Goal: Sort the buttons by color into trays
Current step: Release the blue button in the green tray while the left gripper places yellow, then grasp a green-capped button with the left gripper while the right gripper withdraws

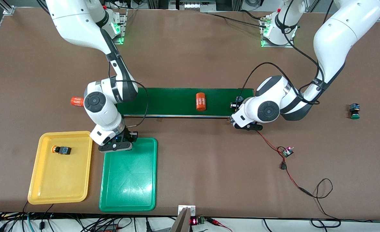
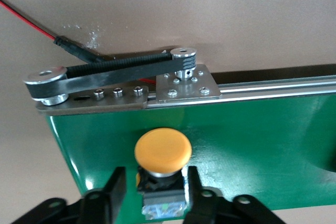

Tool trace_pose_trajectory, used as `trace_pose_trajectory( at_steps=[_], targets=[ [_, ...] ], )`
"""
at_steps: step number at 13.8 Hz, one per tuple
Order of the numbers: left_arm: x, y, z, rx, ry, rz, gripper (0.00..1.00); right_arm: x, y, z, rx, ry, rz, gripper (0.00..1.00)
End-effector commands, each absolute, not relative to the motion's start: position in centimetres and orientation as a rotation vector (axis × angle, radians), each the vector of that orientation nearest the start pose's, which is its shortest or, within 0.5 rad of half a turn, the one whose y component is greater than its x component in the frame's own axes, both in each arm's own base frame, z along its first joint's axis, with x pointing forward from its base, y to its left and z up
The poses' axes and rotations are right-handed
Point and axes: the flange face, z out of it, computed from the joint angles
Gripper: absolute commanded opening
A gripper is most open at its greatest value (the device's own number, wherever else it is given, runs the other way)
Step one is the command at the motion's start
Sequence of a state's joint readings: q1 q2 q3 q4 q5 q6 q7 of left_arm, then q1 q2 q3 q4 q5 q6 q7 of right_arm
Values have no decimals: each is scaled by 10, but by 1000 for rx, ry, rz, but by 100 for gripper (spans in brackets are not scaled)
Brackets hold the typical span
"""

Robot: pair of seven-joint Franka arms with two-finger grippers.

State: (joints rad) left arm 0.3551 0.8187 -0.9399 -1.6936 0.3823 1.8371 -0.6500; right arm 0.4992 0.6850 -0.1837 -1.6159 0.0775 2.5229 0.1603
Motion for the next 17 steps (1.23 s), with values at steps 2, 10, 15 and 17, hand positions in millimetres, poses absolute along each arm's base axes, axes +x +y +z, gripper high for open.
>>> trace_pose_trajectory(
  at_steps=[2,10,15,17],
  targets=[
    [576,-258,272,-3135,31,682,100,695,254,226,-3102,-271,-462,0],
    [642,-73,367,-3041,-83,739,100,700,234,166,-3127,-281,-427,42],
    [640,75,344,-2938,42,694,100,690,239,235,-3085,-135,-156,100],
    [635,113,340,-2928,59,695,100,688,232,273,-3079,-126,-113,100]
  ],
)
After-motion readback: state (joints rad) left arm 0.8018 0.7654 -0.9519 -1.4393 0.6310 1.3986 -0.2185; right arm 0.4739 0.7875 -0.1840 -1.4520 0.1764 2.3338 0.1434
